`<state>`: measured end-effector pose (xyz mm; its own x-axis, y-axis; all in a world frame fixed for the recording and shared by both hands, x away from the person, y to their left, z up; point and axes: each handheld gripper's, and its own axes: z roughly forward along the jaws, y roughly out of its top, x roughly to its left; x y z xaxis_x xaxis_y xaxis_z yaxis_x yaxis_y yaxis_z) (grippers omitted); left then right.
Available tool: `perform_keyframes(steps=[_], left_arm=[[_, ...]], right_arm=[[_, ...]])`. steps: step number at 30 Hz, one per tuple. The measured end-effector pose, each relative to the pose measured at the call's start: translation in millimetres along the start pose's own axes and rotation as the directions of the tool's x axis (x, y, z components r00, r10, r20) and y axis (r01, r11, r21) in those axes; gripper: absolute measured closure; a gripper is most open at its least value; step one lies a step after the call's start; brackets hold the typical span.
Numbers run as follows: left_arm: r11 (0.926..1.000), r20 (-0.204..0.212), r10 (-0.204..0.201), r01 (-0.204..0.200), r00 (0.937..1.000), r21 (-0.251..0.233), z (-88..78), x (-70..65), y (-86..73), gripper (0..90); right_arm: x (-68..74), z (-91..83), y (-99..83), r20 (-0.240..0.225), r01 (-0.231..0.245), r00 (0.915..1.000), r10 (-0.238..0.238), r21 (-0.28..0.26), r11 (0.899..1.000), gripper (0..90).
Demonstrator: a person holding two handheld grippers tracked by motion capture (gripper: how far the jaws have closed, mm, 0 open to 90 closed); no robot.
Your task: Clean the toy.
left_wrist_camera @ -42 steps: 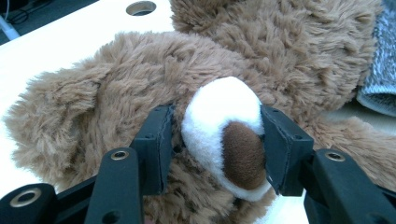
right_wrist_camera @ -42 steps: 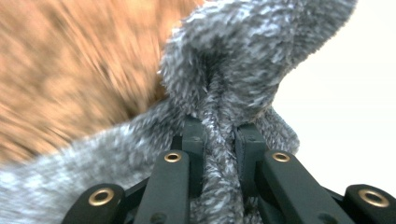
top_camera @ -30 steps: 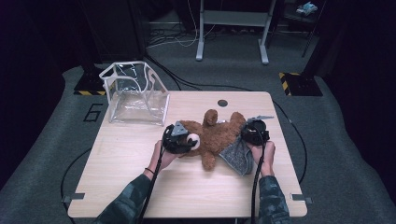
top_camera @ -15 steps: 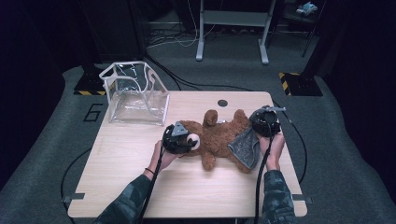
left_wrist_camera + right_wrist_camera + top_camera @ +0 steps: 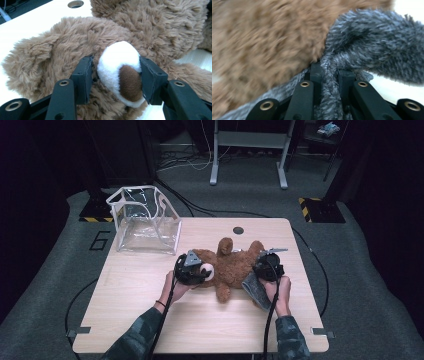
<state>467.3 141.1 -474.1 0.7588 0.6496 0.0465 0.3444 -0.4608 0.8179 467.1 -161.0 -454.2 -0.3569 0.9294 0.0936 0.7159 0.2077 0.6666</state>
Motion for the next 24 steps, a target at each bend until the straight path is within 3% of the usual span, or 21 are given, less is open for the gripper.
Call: perform_keyframes(steps=[2,6,9,11,14,19,21,24], left_arm=[[1.0000,-0.001,0.003,-0.003,1.0000,-0.002,0.0,0.0,0.1,48.3],[1.0000,0.001,-0.001,0.001,1.0000,-0.003,0.2,-0.3,0.0,48.3],[1.0000,-0.003,-0.002,0.002,1.0000,0.006,-0.4,-0.9,0.6,48.3],[1.0000,-0.007,0.003,-0.003,1.0000,0.006,-0.4,-1.1,0.9,48.3],[1.0000,-0.006,-0.008,0.008,1.0000,0.002,-0.3,-1.4,0.5,48.3],[1.0000,-0.002,-0.010,0.010,1.0000,0.000,-0.5,-1.1,0.2,48.3],[1.0000,-0.005,-0.009,0.009,0.9999,0.001,-0.5,-1.4,0.4,48.3],[0.9999,-0.007,-0.010,0.010,0.9999,0.000,-0.2,-1.6,0.4,48.3]], right_arm=[[-3.1,-8.1,-3.4,-0.030,0.003,0.9995,-0.003,-0.009,1.000,78.3],[-8.5,-32.8,-4.6,-0.013,-0.040,0.9992,0.039,-0.093,0.995,78.2],[-0.3,-37.8,-2.2,-0.005,-0.016,0.9999,0.015,-0.109,0.994,78.0],[6.5,-28.3,-3.2,0.005,-0.006,1.0000,0.007,-0.060,0.998,78.1],[11.6,-7.8,-13.1,0.071,0.050,0.9961,-0.052,0.034,0.998,78.2],[-1.7,-1.9,-36.7,0.130,0.050,0.9891,-0.069,0.145,0.988,78.3],[-12.3,-5.7,-46.6,0.142,0.029,0.9884,-0.054,0.170,0.985,78.2],[-24.0,-21.2,-52.1,0.157,-0.002,0.9875,-0.017,0.120,0.993,78.1]])
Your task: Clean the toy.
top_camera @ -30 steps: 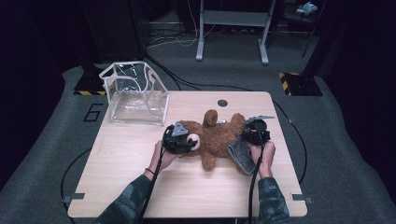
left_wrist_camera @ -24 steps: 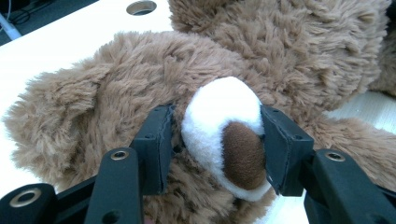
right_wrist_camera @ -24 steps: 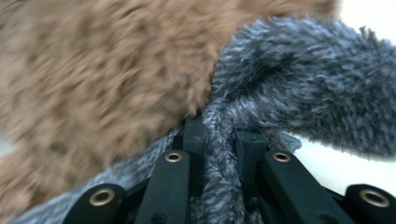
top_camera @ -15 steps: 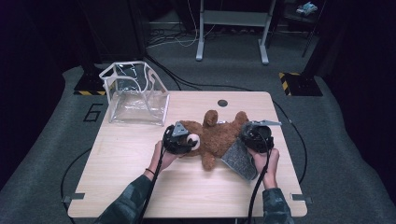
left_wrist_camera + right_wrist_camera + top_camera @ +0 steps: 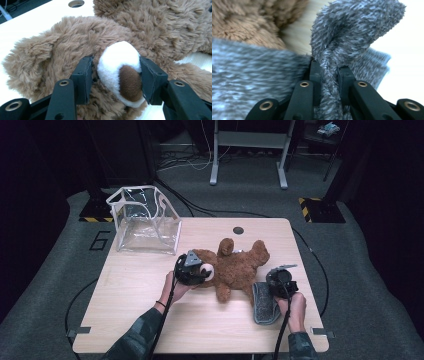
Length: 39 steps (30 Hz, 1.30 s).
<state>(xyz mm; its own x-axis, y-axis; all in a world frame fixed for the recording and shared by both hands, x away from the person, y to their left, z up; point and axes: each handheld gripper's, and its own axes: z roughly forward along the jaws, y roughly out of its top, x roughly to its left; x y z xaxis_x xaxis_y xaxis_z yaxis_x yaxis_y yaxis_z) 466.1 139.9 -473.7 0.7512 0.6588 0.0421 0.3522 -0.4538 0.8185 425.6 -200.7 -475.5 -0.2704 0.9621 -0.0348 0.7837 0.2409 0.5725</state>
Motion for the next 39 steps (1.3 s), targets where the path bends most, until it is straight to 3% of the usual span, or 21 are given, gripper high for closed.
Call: perform_keyframes(steps=[2,4,7,9,11,13,17,22,24,25,27,29,31,33,35,39], left_arm=[[1.0000,0.000,0.003,-0.003,1.0000,0.006,-0.3,-0.1,0.4,48.3],[1.0000,-0.005,0.003,-0.003,1.0000,0.002,0.1,-0.9,0.5,48.3],[1.0000,-0.010,0.007,-0.007,0.9999,0.005,0.1,-1.4,0.9,48.3],[1.0000,-0.010,0.001,-0.001,1.0000,0.005,0.2,-2.0,0.9,48.3],[0.9998,-0.010,0.009,-0.009,0.9999,0.016,-0.8,-1.8,1.3,48.3],[0.9998,-0.013,0.014,-0.014,0.9998,0.013,-0.6,-2.5,1.3,48.3],[0.9998,-0.013,0.016,-0.016,0.9998,0.014,-0.4,-2.8,1.4,48.2],[0.9997,-0.011,0.013,-0.013,0.9998,0.019,-0.6,-2.3,1.8,48.3],[0.9997,-0.012,0.014,-0.014,0.9998,0.020,-0.5,-2.4,2.0,48.2],[0.9997,-0.012,0.015,-0.014,0.9998,0.020,-0.5,-2.4,2.0,48.2],[0.9997,-0.011,0.015,-0.015,0.9998,0.021,-0.6,-2.5,2.1,48.3],[0.9997,-0.016,0.015,-0.015,0.9998,0.020,-0.3,-3.0,2.2,48.2],[0.9999,-0.019,0.010,-0.009,0.9998,0.013,0.2,-3.5,2.1,48.2],[0.9998,-0.022,0.011,-0.010,0.9997,0.015,-0.1,-3.8,2.2,48.2],[0.9998,-0.019,0.012,-0.011,0.9998,0.019,-0.5,-3.5,2.3,48.2],[0.9998,-0.009,0.015,-0.015,0.9998,0.017,-0.7,-1.8,1.6,48.2]], right_arm=[[-1.6,-11.8,2.5,-0.014,-0.035,0.9993,0.034,-0.045,0.998,78.0],[1.0,-24.6,10.0,-0.034,-0.041,0.9987,0.038,-0.113,0.993,77.9],[20.3,-34.5,27.2,-0.066,-0.010,0.9978,-0.001,-0.167,0.986,77.4],[36.2,-28.5,35.8,-0.068,0.023,0.9971,-0.034,-0.155,0.988,77.3],[48.5,-15.5,37.4,-0.053,0.074,0.9954,-0.080,-0.109,0.991,77.3],[52.1,-5.1,30.8,-0.048,0.088,0.9946,-0.092,-0.089,0.992,77.6],[42.2,-6.1,17.4,-0.049,0.075,0.9957,-0.078,-0.071,0.995,77.8],[26.4,-6.9,-4.8,-0.026,0.082,0.9963,-0.081,0.039,0.996,77.9],[22.3,-10.4,-10.2,-0.019,0.081,0.9966,-0.080,0.023,0.996,77.9],[22.0,-17.5,-10.6,-0.017,0.056,0.9983,-0.056,-0.006,0.998,77.9],[23.4,-31.0,-4.3,-0.043,0.050,0.9976,-0.054,-0.094,0.994,77.8],[33.5,-45.0,7.0,-0.069,0.045,0.9960,-0.057,-0.164,0.985,77.8],[48.9,-52.3,19.5,-0.093,0.069,0.9916,-0.090,-0.209,0.976,77.8],[65.1,-49.0,27.2,-0.105,0.098,0.9871,-0.122,-0.207,0.973,77.7],[78.6,-34.3,25.6,-0.089,0.128,0.9857,-0.143,-0.159,0.979,77.7],[79.1,-15.3,7.9,-0.050,0.137,0.9883,-0.144,-0.123,0.983,78.1]])
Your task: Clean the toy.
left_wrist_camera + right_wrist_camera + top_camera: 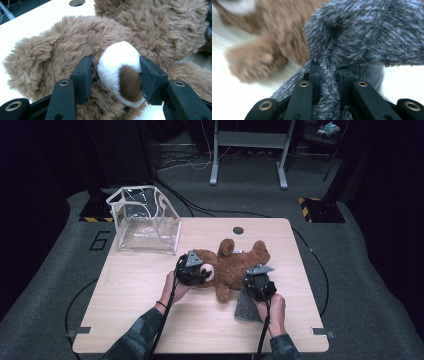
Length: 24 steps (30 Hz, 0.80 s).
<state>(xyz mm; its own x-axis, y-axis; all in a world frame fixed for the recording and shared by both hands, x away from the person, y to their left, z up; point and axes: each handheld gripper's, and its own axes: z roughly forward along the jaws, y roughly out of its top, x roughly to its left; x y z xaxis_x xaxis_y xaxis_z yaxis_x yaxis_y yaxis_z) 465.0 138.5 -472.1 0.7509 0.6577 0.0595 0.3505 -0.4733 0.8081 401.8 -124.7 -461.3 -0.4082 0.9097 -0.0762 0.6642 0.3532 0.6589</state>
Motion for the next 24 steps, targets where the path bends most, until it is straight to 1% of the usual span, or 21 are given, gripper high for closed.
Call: perform_keyframes(steps=[1,2,3,5,7,9,11,12,14,15,16,17,18,20,21,22,24], left_arm=[[1.0000,0.002,-0.001,0.001,1.0000,-0.001,0.1,0.2,-0.1,48.3],[1.0000,0.005,0.001,-0.001,1.0000,0.004,-0.1,0.5,0.1,48.2],[1.0000,0.008,0.000,0.000,1.0000,0.006,-0.4,0.7,0.2,48.2],[1.0000,0.013,-0.005,0.005,0.9999,0.004,0.0,1.4,0.2,48.3],[0.9999,0.010,-0.014,0.014,0.9998,-0.004,0.8,1.4,0.3,48.2],[0.9999,0.009,-0.010,0.010,0.9999,-0.002,0.9,1.5,0.6,48.2],[0.9999,0.007,-0.010,0.010,0.9999,-0.001,0.8,1.5,0.8,48.2],[1.0000,0.009,-0.009,0.009,0.9999,0.004,0.6,1.6,1.1,48.2],[1.0000,0.010,-0.006,0.006,0.9999,0.008,0.3,1.9,1.3,48.2],[0.9999,0.008,-0.004,0.004,1.0000,0.013,0.1,1.6,1.6,48.2],[1.0000,0.003,-0.004,0.004,1.0000,0.006,0.8,1.2,1.4,48.2],[0.9999,0.001,-0.003,0.003,1.0000,0.011,0.4,1.1,1.6,48.2],[1.0000,0.002,-0.004,0.004,1.0000,0.008,0.6,1.1,1.5,48.2],[0.9999,0.006,-0.005,0.005,1.0000,0.011,0.3,1.4,1.5,48.2],[0.9999,0.008,-0.005,0.005,1.0000,0.012,0.2,1.5,1.6,48.2],[0.9999,0.008,-0.005,0.005,1.0000,0.012,0.2,1.7,1.6,48.2],[0.9999,0.013,-0.005,0.005,0.9999,0.010,0.1,1.9,1.3,48.2]], right_arm=[[-2.0,-0.6,-4.8,0.010,-0.008,0.9999,0.008,-0.002,1.000,78.1],[-4.5,-2.6,-8.6,0.007,-0.022,0.9997,0.022,0.000,1.000,78.2],[-7.8,-5.3,-11.4,0.004,-0.023,0.9997,0.023,0.003,1.000,78.2],[-14.1,-11.8,-16.8,0.034,-0.026,0.9991,0.026,-0.001,1.000,78.2],[-21.4,-17.2,-22.9,0.043,-0.044,0.9981,0.044,0.005,0.999,78.2],[-28.4,-20.7,-30.0,0.051,-0.053,0.9973,0.052,0.018,0.998,78.1],[-30.6,-23.2,-33.5,0.061,-0.059,0.9965,0.057,0.027,0.998,78.0],[-30.9,-23.6,-33.7,0.064,-0.060,0.9962,0.059,0.018,0.998,77.9],[-27.8,-27.6,-29.4,0.070,-0.055,0.9960,0.055,0.001,0.998,77.8],[-24.5,-29.9,-25.1,0.072,-0.051,0.9961,0.052,-0.020,0.999,77.8],[-20.6,-31.5,-19.9,0.056,-0.044,0.9973,0.047,-0.042,0.998,77.7],[-15.0,-32.1,-13.6,0.046,-0.037,0.9982,0.039,-0.056,0.998,77.6],[-9.4,-30.5,-7.9,0.032,-0.019,0.9993,0.021,-0.070,0.997,77.6],[2.3,-21.4,1.5,0.026,0.007,0.9996,-0.005,-0.059,0.998,77.5],[6.3,-13.2,3.9,0.031,0.019,0.9994,-0.017,-0.039,0.999,77.6],[6.9,-10.1,3.9,0.036,0.024,0.9991,-0.023,-0.030,0.999,77.6],[6.0,-1.1,-2.8,0.063,0.031,0.9975,-0.031,0.001,1.000,77.9]])
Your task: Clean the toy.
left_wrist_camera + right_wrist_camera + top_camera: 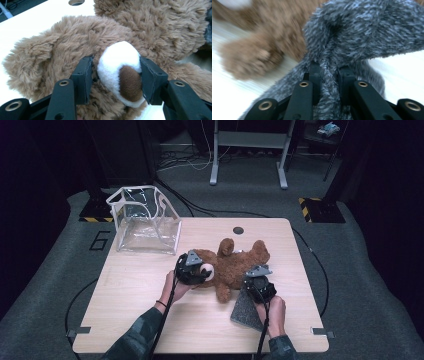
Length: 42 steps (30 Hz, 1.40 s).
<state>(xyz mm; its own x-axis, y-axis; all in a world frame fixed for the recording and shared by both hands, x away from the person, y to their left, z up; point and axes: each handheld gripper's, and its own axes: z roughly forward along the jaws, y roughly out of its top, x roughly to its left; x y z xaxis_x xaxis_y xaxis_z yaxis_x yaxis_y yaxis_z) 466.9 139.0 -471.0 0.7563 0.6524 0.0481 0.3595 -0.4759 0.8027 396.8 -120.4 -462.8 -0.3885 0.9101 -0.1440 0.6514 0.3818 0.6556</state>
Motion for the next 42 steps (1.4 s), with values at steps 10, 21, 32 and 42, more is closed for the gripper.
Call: perform_keyframes(steps=[10,21,32,42], left_arm=[[1.0000,-0.004,-0.006,0.006,1.0000,-0.004,0.5,-0.2,0.0,48.2],[1.0000,-0.009,-0.005,0.005,1.0000,0.003,-0.1,-0.7,0.6,48.2],[1.0000,0.005,-0.006,0.006,1.0000,-0.001,0.6,1.5,0.6,48.2],[1.0000,0.006,-0.008,0.008,1.0000,-0.001,0.9,2.4,0.7,48.2]], right_arm=[[-29.7,-22.7,-50.2,0.037,-0.092,0.9951,0.091,0.014,0.996,77.7],[14.9,-13.5,-4.0,-0.038,0.040,0.9984,-0.042,-0.051,0.998,76.6],[-2.1,2.7,-31.2,0.012,0.022,0.9997,-0.022,0.038,0.999,76.8],[-36.1,-11.1,-61.0,0.057,-0.078,0.9957,0.073,0.078,0.994,76.7]])
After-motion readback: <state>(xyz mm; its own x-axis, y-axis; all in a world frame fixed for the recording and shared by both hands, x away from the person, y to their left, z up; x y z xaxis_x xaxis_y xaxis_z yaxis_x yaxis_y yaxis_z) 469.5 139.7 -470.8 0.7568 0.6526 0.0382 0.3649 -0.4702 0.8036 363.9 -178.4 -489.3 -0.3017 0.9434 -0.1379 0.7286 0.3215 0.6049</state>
